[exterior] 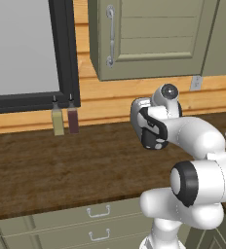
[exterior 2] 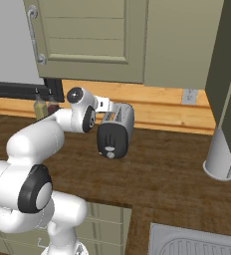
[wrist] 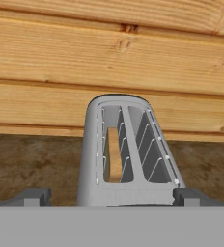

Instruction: Start the toaster. Once the lever pops up, take the bread to the plate on the dining counter.

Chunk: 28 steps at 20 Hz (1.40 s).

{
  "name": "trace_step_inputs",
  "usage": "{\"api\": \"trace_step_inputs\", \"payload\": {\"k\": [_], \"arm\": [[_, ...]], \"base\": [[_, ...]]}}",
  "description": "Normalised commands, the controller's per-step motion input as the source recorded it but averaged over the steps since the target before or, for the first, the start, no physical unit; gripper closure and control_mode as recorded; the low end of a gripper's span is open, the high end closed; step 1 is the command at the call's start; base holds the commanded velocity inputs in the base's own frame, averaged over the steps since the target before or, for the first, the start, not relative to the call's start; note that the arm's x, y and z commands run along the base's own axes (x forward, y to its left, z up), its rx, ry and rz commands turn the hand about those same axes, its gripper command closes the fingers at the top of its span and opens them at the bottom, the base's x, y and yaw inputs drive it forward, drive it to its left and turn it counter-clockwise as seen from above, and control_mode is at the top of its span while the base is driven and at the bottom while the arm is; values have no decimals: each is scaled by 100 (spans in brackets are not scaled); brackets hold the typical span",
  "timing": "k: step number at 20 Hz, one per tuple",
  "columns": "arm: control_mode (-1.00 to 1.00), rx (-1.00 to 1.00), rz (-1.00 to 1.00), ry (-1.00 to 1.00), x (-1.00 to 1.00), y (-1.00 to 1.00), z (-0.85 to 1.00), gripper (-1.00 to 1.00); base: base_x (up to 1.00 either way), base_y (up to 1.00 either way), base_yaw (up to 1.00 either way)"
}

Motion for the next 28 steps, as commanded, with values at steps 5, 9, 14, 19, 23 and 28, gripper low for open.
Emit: {"api": "trace_step_inputs", "payload": {"k": [5,9,14,19,23,28], "arm": [[-100,0,0,0,0,0,0,-100],[-100,0,0,0,0,0,0,-100],[-100,0,0,0,0,0,0,-100],[-100,0,0,0,0,0,0,-100],[-100,0,0,0,0,0,0,-100],[-100,0,0,0,0,0,0,-100]], "base": [[0,0,0],[0,0,0],[0,0,0],[0,0,0],[0,0,0],[0,0,0]]}}
